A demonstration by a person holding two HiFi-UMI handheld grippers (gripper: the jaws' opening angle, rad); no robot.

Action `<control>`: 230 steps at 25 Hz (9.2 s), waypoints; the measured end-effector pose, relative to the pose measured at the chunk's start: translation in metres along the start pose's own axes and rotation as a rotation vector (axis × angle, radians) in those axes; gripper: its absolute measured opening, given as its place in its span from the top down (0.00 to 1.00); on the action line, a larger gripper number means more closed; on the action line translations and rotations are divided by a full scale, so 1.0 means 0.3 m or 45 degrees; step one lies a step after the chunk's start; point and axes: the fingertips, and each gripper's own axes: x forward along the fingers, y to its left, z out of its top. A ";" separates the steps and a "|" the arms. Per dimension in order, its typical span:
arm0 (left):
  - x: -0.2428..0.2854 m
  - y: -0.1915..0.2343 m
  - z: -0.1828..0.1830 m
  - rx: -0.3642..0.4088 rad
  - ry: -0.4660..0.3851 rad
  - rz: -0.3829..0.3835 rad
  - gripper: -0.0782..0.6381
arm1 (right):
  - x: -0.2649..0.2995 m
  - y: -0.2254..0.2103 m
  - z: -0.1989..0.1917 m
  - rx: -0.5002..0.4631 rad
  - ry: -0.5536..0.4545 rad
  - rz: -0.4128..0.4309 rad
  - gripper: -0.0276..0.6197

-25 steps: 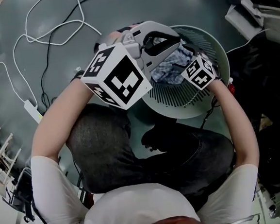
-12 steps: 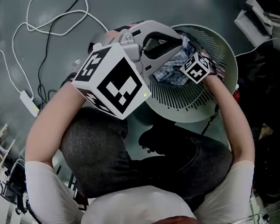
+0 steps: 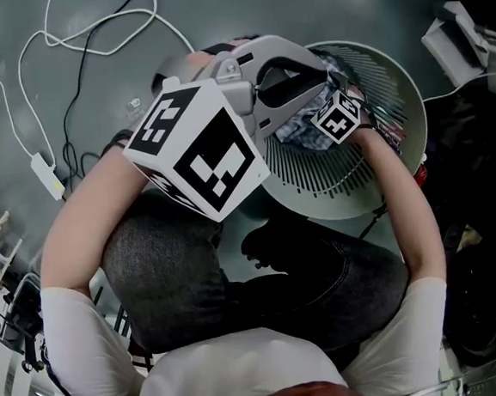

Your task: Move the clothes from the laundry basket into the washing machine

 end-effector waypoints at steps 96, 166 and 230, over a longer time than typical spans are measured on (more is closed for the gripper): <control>0.140 0.102 0.075 0.040 0.092 -0.004 0.88 | -0.882 -0.038 0.160 0.265 -0.589 -0.210 0.64; 0.517 -0.648 0.953 0.278 -0.308 -0.598 0.88 | -1.802 0.434 -0.799 1.408 -1.092 -1.524 0.64; 0.571 -0.725 0.947 0.159 -0.315 -0.621 0.88 | -1.798 0.055 -1.363 0.726 0.140 -2.213 0.58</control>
